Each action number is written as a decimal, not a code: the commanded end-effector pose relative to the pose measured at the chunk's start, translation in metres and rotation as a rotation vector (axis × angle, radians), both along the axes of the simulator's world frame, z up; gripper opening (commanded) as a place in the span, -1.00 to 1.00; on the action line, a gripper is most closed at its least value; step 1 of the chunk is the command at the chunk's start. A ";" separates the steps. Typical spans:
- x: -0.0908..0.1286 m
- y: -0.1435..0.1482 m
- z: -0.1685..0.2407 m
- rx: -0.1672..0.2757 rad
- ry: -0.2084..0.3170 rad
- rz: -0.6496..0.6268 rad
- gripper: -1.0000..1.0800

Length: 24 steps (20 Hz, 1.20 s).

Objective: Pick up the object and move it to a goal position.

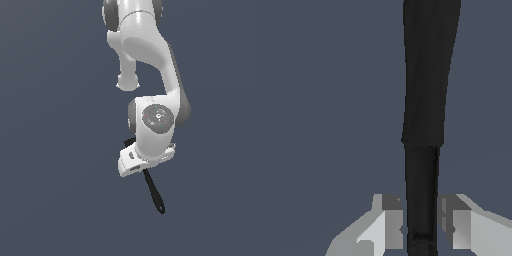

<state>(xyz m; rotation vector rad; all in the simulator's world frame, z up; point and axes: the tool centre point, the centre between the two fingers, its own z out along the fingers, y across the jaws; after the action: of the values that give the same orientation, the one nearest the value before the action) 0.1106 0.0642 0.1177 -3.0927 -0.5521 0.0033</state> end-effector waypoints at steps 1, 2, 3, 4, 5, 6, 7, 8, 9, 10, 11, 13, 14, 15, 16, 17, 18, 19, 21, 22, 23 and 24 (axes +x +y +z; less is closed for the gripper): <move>0.005 0.009 0.025 0.000 -0.002 0.000 -1.00; 0.007 0.013 0.035 0.000 -0.002 0.000 -1.00; 0.009 0.016 0.044 0.000 -0.002 0.000 -1.00; 0.011 0.020 0.053 0.000 -0.002 0.000 -1.00; 0.013 0.023 0.063 0.000 -0.002 0.000 -1.00; 0.015 0.026 0.072 0.000 -0.002 0.000 -1.00; 0.016 0.030 0.081 0.000 -0.002 0.000 -1.00; 0.018 0.033 0.089 0.000 -0.002 0.000 -1.00; 0.020 0.036 0.098 0.000 -0.002 0.000 -1.00; 0.022 0.039 0.105 0.000 -0.002 0.000 -1.00; 0.024 0.042 0.113 0.000 -0.002 0.000 -1.00; 0.027 0.047 0.126 0.000 -0.002 0.000 -1.00; 0.028 0.049 0.132 0.000 -0.002 0.000 -1.00; 0.030 0.051 0.137 0.000 -0.002 0.000 -1.00; 0.031 0.053 0.143 0.000 -0.002 0.000 -1.00; 0.032 0.055 0.148 0.000 -0.002 0.000 -1.00; 0.033 0.057 0.152 0.000 -0.002 0.000 -1.00; 0.034 0.058 0.156 0.000 -0.002 0.000 -1.00; 0.036 0.061 0.163 0.000 -0.002 0.000 -1.00; 0.037 0.062 0.166 0.000 -0.002 0.000 -1.00; 0.038 0.063 0.169 0.000 -0.002 0.000 -1.00; 0.039 0.064 0.171 0.000 -0.002 0.000 -1.00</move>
<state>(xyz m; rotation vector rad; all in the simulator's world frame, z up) 0.1480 0.1267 0.2835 -3.0926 -0.5528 0.0023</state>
